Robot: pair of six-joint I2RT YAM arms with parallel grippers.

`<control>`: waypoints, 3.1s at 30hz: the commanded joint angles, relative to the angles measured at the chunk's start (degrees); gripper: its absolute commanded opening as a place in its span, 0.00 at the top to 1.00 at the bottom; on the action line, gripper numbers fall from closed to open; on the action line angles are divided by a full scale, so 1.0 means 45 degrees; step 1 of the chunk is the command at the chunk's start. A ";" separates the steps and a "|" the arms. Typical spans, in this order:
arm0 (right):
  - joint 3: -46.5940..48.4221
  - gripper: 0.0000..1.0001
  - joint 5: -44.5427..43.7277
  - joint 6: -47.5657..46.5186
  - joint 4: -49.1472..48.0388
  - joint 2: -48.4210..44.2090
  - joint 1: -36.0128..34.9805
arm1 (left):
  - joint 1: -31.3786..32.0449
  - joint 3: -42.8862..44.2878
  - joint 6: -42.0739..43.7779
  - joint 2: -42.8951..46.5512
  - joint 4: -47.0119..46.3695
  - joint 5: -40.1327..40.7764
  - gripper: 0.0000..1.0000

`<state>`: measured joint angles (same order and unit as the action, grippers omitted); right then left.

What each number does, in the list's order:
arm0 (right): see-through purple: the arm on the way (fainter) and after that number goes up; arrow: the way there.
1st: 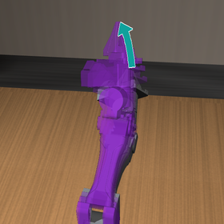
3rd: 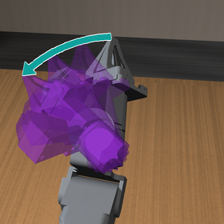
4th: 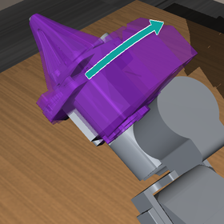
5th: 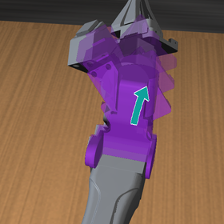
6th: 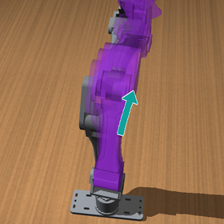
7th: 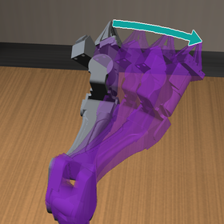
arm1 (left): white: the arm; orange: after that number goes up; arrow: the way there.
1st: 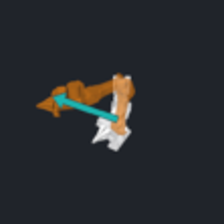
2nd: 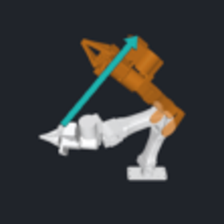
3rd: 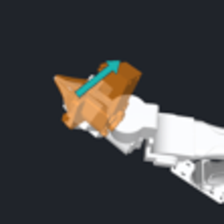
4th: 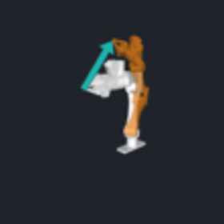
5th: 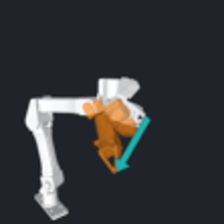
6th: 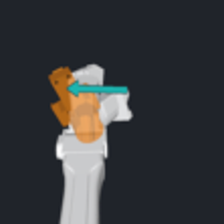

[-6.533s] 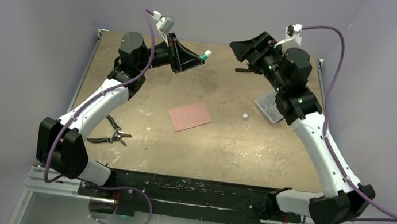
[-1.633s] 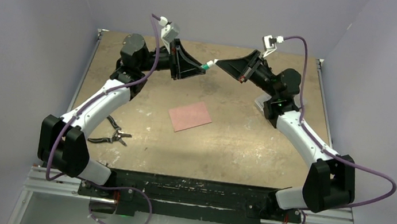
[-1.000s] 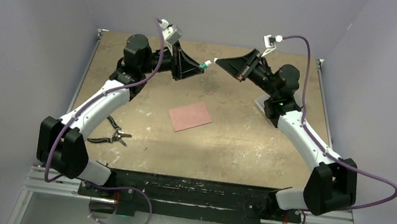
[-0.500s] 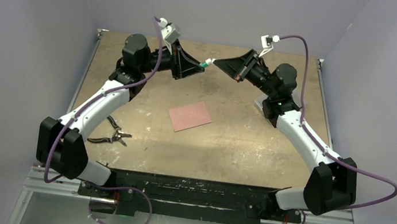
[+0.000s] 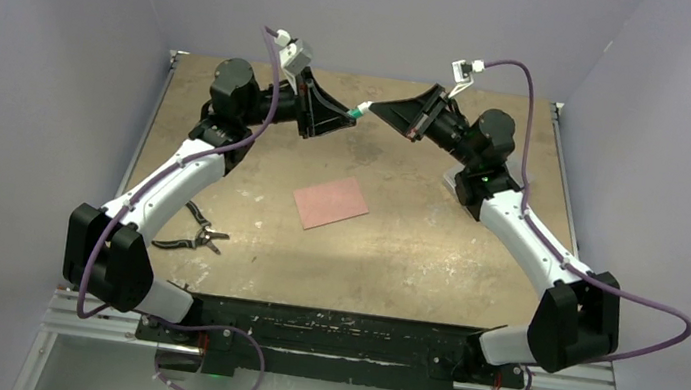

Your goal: Place the letter into the envelope and seal it

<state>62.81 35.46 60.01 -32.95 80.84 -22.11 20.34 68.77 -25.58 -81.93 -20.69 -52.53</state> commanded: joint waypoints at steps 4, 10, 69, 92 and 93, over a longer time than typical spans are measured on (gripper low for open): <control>0.1122 1.00 -0.0197 0.0404 0.0140 0.0227 -0.0062 | 0.0070 0.0154 0.0100 0.0312 -0.0465 -0.1681 1.00; 0.2914 1.00 0.2083 -0.1415 0.3307 0.1093 -0.0048 | 0.0070 0.1141 0.2012 -0.0065 0.1956 -0.3224 1.00; 0.4198 1.00 0.5289 -0.8393 1.2775 0.3992 -0.2537 | 0.0109 0.1481 0.3578 -0.0551 -0.0339 -0.1272 1.00; 0.5207 0.89 0.0993 -0.6769 1.2970 0.2705 -0.2668 | 0.0109 0.1415 0.4843 -0.0734 0.1516 -0.1904 1.00; 0.5462 0.82 0.0702 -0.6516 1.2882 0.2681 -0.2656 | 0.0109 0.1426 0.5155 -0.0709 0.1973 -0.2030 1.00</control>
<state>87.07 38.41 23.66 18.00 92.90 -28.29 18.90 68.82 -7.38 -87.64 -2.37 -61.25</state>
